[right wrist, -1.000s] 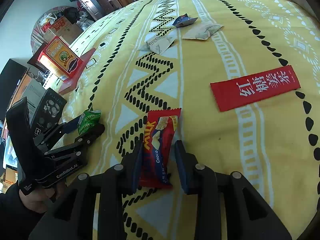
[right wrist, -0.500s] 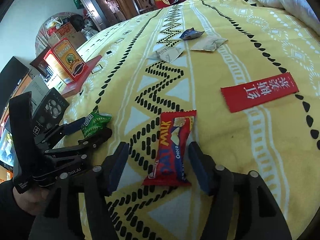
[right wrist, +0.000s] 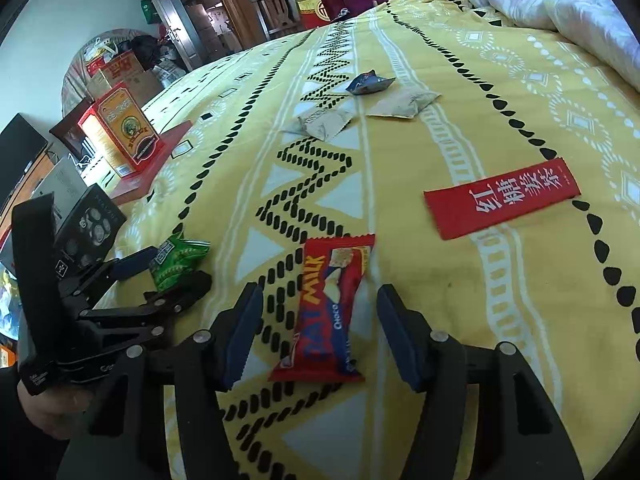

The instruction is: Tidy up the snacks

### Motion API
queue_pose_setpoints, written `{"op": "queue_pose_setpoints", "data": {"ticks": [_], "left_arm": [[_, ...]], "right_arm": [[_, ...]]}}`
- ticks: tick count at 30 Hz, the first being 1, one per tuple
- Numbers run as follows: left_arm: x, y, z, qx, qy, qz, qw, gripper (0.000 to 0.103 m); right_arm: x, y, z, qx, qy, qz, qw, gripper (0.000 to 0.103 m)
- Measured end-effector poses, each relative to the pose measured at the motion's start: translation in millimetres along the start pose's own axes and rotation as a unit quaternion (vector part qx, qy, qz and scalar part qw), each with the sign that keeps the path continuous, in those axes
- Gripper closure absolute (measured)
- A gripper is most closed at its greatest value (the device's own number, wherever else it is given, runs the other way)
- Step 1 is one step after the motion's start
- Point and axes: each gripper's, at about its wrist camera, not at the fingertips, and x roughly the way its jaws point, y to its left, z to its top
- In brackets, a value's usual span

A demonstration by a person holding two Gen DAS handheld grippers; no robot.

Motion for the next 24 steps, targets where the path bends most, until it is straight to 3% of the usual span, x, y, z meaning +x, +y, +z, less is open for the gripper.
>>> {"op": "queue_pose_setpoints", "data": {"ticks": [2,3,5,7,10,14,20,24], "left_arm": [[-0.1,-1.0,-0.2,0.001,0.002,0.002,1.0000,0.017],[-0.1,-1.9,0.1,0.004,0.005,0.003,1.0000,0.018],[-1.6,-2.0,2.1,0.004,0.012,-0.002,0.9999,0.030],[-6.1,-0.7,4.3,-0.002,0.018,-0.009,0.9998,0.053],[-20.1,5.2,8.7,-0.024,0.024,-0.023,0.9991,0.053],[-62.6,14.4,24.0,-0.029,-0.015,-0.017,0.9993,0.053],[-146.3,65.2,46.7,-0.074,-0.080,0.022,0.9938,0.053],[-211.0,122.1,51.5,-0.116,-0.135,0.085,0.9804,0.053]], "right_arm": [[-1.4,-1.4,1.7,0.001,-0.001,0.003,1.000,0.057],[-2.6,-2.3,2.1,0.002,0.001,0.004,1.000,0.073],[-6.3,-3.6,2.3,0.004,0.004,0.010,1.000,0.073],[-11.9,-1.6,2.3,0.001,0.004,0.017,1.000,0.075],[-28.3,6.4,6.4,-0.008,-0.011,0.020,1.000,0.078],[-57.1,29.2,26.1,-0.029,-0.045,0.030,0.998,0.078],[-99.0,89.8,69.5,-0.074,-0.101,0.070,0.990,0.078],[-117.1,146.8,102.3,-0.102,-0.123,0.127,0.979,0.078]]}}
